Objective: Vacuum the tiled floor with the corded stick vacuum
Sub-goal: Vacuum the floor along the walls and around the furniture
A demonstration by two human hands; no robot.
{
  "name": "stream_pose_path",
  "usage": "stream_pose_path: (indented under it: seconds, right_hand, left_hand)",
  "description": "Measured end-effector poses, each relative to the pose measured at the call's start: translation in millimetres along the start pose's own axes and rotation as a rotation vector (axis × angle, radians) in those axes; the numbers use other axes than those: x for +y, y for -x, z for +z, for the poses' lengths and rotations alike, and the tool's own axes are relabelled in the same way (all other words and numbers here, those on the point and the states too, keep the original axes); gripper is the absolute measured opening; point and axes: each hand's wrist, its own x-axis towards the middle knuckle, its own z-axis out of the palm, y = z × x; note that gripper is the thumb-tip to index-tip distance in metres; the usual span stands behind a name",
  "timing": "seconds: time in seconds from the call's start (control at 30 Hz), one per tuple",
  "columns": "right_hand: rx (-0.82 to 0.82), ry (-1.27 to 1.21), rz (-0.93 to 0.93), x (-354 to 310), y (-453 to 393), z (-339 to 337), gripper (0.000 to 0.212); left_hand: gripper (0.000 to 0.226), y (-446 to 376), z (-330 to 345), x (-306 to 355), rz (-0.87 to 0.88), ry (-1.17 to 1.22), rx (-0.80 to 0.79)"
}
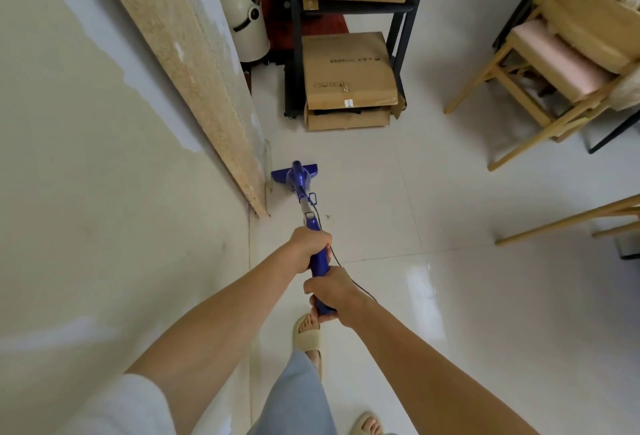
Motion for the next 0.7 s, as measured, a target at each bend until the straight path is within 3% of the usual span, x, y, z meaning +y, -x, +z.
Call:
stream_pose_path:
  seconds: [0.3, 0.43, 0.7]
  right_hand:
    - [-0.056, 0.096, -0.009, 101.6, 76.9, -26.4, 0.019]
    - [-0.060, 0.242, -0.038, 137.4, 116.4, -48.7, 0.009]
    - [-0.078, 0.322, -0.070, 154.1, 191.1, -100.0, 0.012]
  left_hand:
    - [0.012, 85.4, 53.4, -88.7, -0.011, 0.036, 0.003]
    - [0.017, 120.7, 82.2, -123.1, -0.015, 0.134, -0.039]
    - [0.017, 177.1, 125.6, -136.0, -0.085, 0.306, -0.178]
